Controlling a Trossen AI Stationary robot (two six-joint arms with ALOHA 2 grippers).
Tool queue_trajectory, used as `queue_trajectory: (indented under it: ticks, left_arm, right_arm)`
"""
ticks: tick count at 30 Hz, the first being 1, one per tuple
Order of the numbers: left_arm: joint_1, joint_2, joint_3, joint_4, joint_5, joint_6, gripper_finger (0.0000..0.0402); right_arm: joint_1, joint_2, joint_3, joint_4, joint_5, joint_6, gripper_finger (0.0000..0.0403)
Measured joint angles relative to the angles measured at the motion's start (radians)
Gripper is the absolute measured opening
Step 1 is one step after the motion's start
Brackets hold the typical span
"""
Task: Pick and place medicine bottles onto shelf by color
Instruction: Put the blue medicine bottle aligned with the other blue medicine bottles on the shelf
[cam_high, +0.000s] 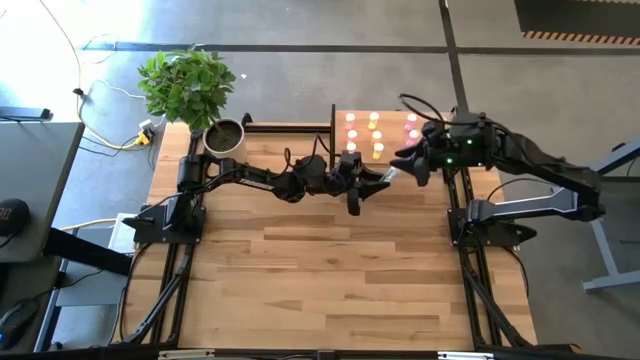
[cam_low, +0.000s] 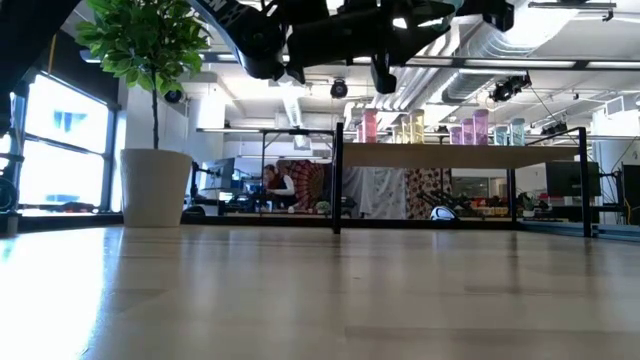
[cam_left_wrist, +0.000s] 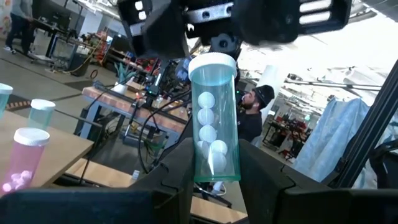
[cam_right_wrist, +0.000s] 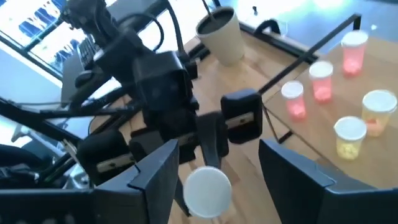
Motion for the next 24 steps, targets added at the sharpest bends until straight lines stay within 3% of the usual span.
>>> queue_trajectory:
  ticks: [6,14,24]
  left_arm:
    - [0.000,0.000,0.000,0.000,0.000,0.000,0.0095]
    - [0.000,0.000,0.000,0.000,0.000,0.000,0.0095]
    - [0.001,0.000,0.000,-0.004,-0.005,0.002,0.0095]
  right_arm:
    - [0.000,0.024,0.000,-0.030,-0.068,0.004,0.0213]
    - [0.000,0.025,0.000,-0.066,-0.062,0.008,0.0210]
    - [0.000,0.049,0.000,-0.070,-0.083,0.025,0.0156]
